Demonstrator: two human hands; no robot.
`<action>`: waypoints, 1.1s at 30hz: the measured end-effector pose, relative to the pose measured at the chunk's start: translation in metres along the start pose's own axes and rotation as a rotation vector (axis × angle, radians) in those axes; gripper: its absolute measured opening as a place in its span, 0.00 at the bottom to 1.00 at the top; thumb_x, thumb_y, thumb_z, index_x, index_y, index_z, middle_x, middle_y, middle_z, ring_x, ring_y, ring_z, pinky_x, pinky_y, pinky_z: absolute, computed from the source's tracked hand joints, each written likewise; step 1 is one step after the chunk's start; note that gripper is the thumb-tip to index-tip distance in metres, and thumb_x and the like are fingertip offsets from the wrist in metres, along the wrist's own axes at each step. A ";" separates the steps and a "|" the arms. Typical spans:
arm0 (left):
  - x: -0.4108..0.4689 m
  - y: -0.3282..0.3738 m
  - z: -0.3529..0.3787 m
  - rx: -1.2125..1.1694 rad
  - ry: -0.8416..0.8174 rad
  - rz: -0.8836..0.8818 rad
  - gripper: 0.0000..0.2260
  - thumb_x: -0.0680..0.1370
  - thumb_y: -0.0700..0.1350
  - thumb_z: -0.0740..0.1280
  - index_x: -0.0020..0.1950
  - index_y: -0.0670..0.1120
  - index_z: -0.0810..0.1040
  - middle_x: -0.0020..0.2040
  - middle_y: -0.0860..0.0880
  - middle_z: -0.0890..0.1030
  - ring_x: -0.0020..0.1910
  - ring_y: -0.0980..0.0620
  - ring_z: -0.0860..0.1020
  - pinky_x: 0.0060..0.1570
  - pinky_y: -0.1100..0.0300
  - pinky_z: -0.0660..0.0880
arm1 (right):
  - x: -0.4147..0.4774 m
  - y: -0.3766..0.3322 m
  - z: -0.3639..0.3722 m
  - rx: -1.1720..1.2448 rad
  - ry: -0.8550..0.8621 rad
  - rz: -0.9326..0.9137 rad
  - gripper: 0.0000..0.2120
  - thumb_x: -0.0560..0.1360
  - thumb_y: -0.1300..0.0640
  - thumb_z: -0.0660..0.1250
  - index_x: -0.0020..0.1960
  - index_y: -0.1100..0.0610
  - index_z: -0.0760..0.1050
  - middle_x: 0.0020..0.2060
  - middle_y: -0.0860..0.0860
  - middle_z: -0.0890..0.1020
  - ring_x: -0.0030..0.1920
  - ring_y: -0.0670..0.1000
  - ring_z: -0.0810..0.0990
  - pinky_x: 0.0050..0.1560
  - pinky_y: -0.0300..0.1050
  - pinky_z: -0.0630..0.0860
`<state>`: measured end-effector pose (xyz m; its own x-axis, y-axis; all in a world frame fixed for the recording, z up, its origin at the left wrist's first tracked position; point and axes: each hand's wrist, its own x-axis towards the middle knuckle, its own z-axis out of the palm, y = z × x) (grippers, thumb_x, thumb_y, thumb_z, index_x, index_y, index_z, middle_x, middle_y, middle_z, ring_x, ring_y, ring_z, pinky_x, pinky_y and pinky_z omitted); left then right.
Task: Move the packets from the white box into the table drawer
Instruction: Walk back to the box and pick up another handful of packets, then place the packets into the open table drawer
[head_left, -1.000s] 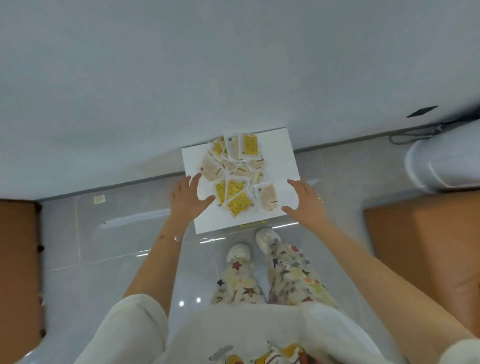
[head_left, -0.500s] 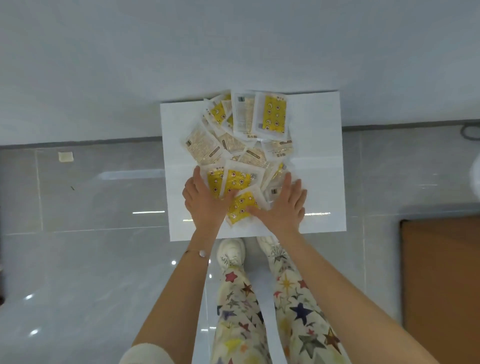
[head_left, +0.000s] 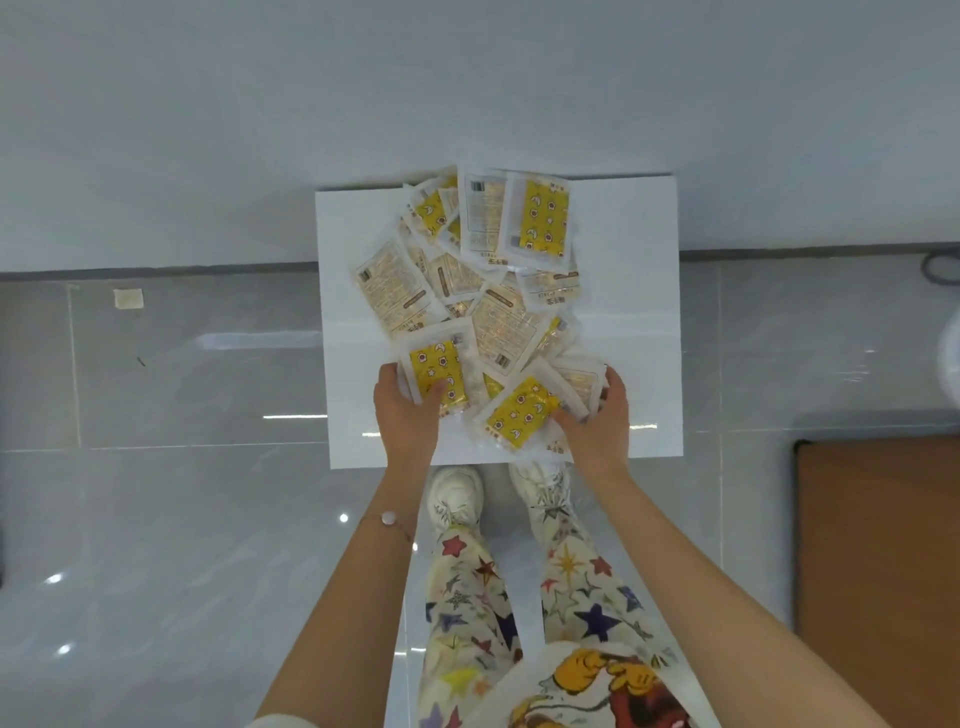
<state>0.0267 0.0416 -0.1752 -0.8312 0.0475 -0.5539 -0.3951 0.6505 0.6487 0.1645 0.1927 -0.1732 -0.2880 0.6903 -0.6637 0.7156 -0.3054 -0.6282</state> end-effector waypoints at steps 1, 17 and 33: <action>-0.005 0.000 -0.002 -0.015 0.003 0.011 0.14 0.74 0.41 0.72 0.54 0.43 0.70 0.49 0.49 0.78 0.45 0.51 0.77 0.43 0.67 0.73 | -0.001 0.000 -0.002 0.011 -0.027 0.015 0.28 0.71 0.65 0.71 0.67 0.53 0.67 0.53 0.47 0.76 0.54 0.50 0.78 0.36 0.29 0.74; -0.131 0.138 -0.182 -0.419 0.118 0.123 0.28 0.74 0.40 0.73 0.63 0.57 0.60 0.47 0.55 0.81 0.40 0.58 0.83 0.35 0.66 0.79 | -0.124 -0.204 -0.080 0.042 -0.409 -0.227 0.20 0.77 0.61 0.66 0.64 0.46 0.64 0.54 0.53 0.78 0.51 0.51 0.80 0.34 0.38 0.78; -0.283 0.075 -0.424 -0.723 0.613 0.113 0.27 0.73 0.44 0.74 0.64 0.56 0.62 0.53 0.46 0.82 0.44 0.52 0.84 0.42 0.54 0.82 | -0.364 -0.344 0.066 -0.172 -0.867 -0.614 0.18 0.75 0.63 0.68 0.60 0.49 0.67 0.50 0.50 0.80 0.47 0.51 0.83 0.42 0.51 0.82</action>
<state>0.0669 -0.2444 0.2513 -0.8583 -0.4578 -0.2317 -0.2758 0.0309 0.9607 -0.0191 0.0037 0.2576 -0.9333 -0.0273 -0.3579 0.3550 0.0781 -0.9316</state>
